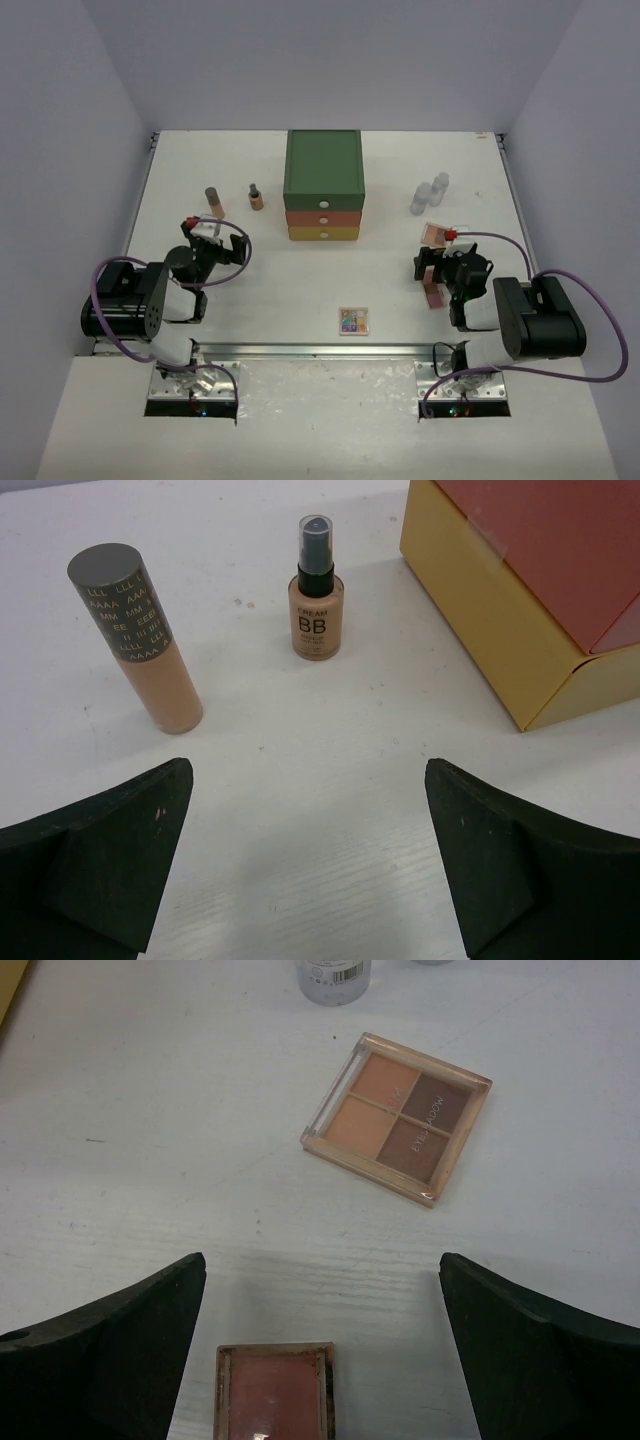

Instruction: Organize the makeup

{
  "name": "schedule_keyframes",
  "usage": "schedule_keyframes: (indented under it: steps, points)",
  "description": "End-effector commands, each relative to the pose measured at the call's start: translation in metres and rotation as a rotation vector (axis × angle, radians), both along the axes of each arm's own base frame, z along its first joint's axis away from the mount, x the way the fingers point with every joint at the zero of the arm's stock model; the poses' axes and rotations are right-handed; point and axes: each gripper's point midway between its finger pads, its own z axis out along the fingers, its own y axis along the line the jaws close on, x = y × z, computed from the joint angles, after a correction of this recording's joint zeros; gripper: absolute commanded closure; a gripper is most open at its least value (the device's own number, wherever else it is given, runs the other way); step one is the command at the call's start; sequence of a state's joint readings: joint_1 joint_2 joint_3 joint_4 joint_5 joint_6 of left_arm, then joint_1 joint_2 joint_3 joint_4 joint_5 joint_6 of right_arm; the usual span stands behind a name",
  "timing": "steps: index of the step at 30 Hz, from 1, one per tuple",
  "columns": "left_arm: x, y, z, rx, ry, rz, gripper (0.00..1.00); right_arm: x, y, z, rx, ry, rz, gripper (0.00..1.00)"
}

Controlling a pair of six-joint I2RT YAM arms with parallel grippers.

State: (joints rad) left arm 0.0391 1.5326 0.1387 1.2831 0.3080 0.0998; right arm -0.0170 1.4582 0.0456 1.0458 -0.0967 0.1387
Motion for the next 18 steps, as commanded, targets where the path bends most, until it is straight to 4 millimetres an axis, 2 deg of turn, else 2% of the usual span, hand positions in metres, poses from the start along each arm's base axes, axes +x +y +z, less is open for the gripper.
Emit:
schedule_keyframes:
  steps: [1,4,9,13,15,16,18]
  points:
    - [0.01,-0.001,0.037,-0.004,-0.142,-0.012,0.0,0.015,-0.001,0.019,-0.017,-0.075,-0.002,0.01]
    - [0.01,0.0,0.038,-0.003,-0.142,-0.011,0.0,0.016,-0.003,0.021,-0.016,-0.08,-0.011,0.01]
    - [0.0,0.006,0.061,-0.012,-0.188,0.035,0.0,0.015,0.0,0.033,-0.016,-0.104,0.004,0.01]
    - [-0.008,0.013,0.07,0.01,-0.201,0.07,0.0,0.01,0.002,0.035,-0.005,-0.103,0.01,0.01]
    - [-0.014,0.011,0.082,0.039,-0.24,0.055,0.0,0.01,0.004,0.048,-0.004,-0.136,0.027,0.01]
    - [-0.018,0.008,0.092,0.065,-0.273,0.035,0.0,0.008,0.005,0.047,0.0,-0.12,0.028,0.01]
    - [-0.025,0.007,0.103,0.087,-0.304,0.026,0.0,0.011,0.006,0.065,0.001,-0.145,0.037,0.01]
